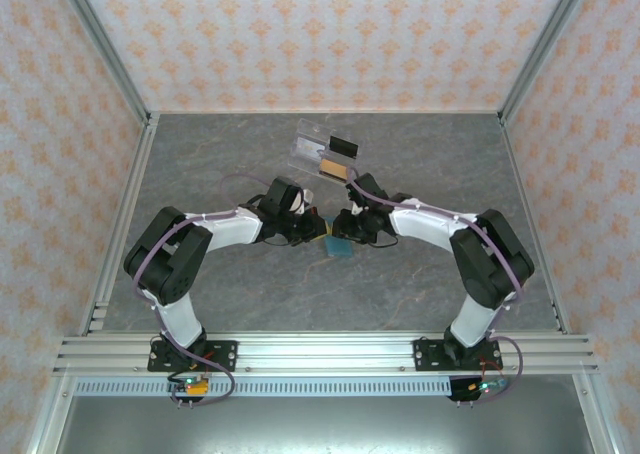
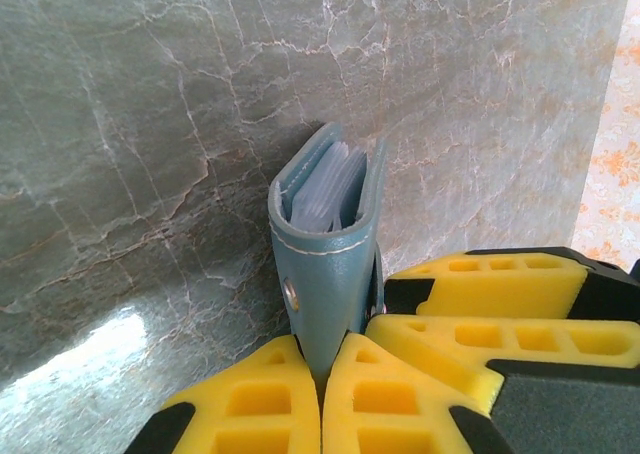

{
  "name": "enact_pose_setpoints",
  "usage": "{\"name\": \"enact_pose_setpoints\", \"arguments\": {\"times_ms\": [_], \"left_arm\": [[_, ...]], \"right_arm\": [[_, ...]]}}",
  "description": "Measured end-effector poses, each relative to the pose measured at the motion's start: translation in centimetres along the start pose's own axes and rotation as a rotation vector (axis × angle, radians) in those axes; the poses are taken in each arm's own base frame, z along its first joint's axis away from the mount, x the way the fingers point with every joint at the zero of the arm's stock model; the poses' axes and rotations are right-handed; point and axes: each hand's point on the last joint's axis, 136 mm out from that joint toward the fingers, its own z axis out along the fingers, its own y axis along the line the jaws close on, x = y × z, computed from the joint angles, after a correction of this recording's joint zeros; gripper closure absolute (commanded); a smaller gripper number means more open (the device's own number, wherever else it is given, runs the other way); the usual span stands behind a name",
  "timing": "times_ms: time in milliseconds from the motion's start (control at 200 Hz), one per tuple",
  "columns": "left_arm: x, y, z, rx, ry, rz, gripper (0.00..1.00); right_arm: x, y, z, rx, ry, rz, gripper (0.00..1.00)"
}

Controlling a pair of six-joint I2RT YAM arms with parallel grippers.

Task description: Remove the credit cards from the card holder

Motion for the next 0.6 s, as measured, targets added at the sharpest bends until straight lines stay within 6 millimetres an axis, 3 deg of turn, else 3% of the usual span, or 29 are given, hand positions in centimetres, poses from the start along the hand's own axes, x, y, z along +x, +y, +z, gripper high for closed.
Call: {"name": "enact_pose_setpoints", "arguments": {"times_ms": [601], "left_arm": [[-0.24, 0.28, -0.59, -0.068, -0.044, 0.029, 1.00]], "right_arm": [[-0.51, 0.09, -0.08, 0.044, -0.023, -0.017, 0.93]]}}
